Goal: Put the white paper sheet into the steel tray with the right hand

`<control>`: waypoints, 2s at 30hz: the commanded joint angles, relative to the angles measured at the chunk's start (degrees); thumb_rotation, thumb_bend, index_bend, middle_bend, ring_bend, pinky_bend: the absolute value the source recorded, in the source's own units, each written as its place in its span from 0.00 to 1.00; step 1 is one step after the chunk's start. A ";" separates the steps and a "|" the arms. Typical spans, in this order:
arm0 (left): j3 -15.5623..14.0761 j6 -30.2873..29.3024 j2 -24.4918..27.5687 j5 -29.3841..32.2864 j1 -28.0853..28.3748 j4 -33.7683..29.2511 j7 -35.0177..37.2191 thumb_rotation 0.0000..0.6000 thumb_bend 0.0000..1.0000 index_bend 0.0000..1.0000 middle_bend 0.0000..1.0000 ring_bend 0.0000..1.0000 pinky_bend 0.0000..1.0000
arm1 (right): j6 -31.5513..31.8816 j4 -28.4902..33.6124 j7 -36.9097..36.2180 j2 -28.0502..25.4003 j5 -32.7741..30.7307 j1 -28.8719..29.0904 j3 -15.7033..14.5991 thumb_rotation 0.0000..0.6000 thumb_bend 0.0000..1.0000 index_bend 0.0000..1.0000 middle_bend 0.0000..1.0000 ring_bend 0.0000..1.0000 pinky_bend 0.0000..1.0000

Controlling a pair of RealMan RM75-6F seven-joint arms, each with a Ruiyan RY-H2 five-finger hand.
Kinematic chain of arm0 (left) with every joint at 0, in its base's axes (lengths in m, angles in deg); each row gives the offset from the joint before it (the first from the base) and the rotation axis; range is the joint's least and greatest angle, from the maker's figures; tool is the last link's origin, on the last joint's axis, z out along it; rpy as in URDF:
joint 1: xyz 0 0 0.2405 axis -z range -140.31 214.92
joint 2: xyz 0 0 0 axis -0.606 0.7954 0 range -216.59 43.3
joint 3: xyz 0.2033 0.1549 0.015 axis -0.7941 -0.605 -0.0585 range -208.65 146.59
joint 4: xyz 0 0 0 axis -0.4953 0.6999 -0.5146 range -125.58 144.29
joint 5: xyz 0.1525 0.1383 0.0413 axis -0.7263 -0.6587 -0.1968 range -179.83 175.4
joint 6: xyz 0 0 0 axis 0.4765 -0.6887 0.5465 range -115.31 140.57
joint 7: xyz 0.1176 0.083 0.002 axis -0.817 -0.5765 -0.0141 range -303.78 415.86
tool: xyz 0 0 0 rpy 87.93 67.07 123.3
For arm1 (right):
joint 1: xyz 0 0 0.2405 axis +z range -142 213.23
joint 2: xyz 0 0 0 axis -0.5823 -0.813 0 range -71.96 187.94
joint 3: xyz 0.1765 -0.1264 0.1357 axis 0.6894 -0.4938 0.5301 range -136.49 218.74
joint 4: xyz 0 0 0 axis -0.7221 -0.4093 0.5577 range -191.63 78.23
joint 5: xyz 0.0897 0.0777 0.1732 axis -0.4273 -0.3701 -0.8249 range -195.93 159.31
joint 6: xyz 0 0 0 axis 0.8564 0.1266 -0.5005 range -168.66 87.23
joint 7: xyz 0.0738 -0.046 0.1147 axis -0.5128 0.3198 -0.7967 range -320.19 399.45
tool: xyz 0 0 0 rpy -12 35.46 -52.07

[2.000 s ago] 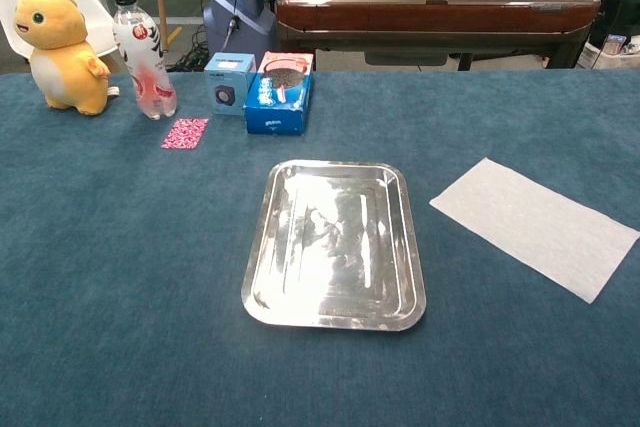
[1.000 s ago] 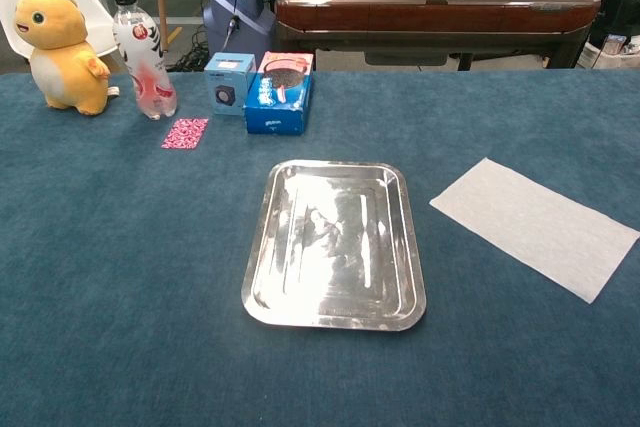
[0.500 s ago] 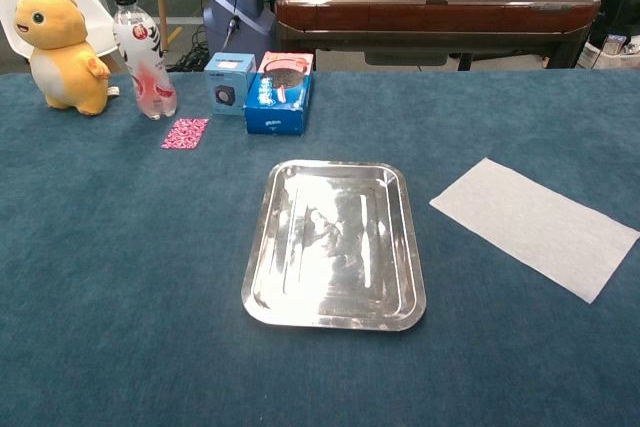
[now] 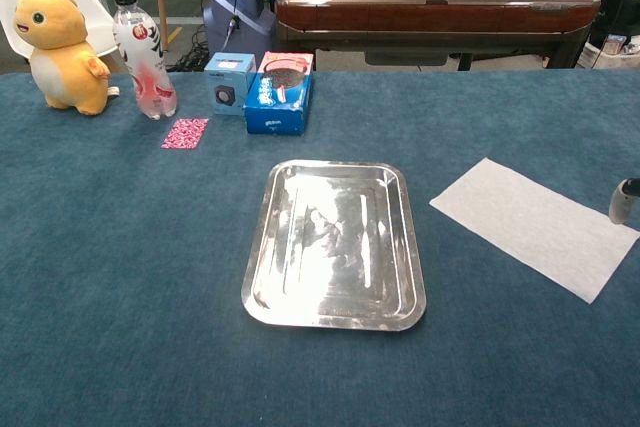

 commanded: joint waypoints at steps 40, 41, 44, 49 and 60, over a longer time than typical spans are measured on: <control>0.79 -1.10 1.70 -0.11 -0.55 -1.04 1.52 1.00 0.07 0.39 0.35 0.29 0.42 | -0.06 -11.98 -0.39 9.85 2.97 4.65 -2.98 1.00 0.00 0.39 1.00 1.00 1.00; 0.82 -1.11 1.71 -0.09 -0.54 -1.06 1.51 1.00 0.07 0.39 0.35 0.29 0.42 | -0.02 -12.22 -0.35 10.02 2.93 4.68 -2.98 1.00 0.00 0.39 1.00 1.00 1.00; 0.89 -1.08 1.72 -0.01 -0.50 -1.16 1.48 1.00 0.07 0.39 0.35 0.29 0.42 | -0.04 -12.94 -0.44 10.66 2.73 4.86 -2.91 1.00 0.00 0.39 1.00 1.00 1.00; 1.01 -1.09 1.78 0.13 -0.48 -1.27 1.47 1.00 0.07 0.39 0.35 0.29 0.42 | 0.63 -14.13 -1.30 11.70 2.89 5.11 -2.95 1.00 0.00 0.39 1.00 1.00 1.00; 1.05 -1.16 2.04 0.05 -0.54 -1.50 1.75 1.00 0.07 0.39 0.35 0.29 0.42 | 3.02 -16.19 -3.81 12.96 3.67 5.40 -3.30 1.00 0.17 0.39 1.00 1.00 1.00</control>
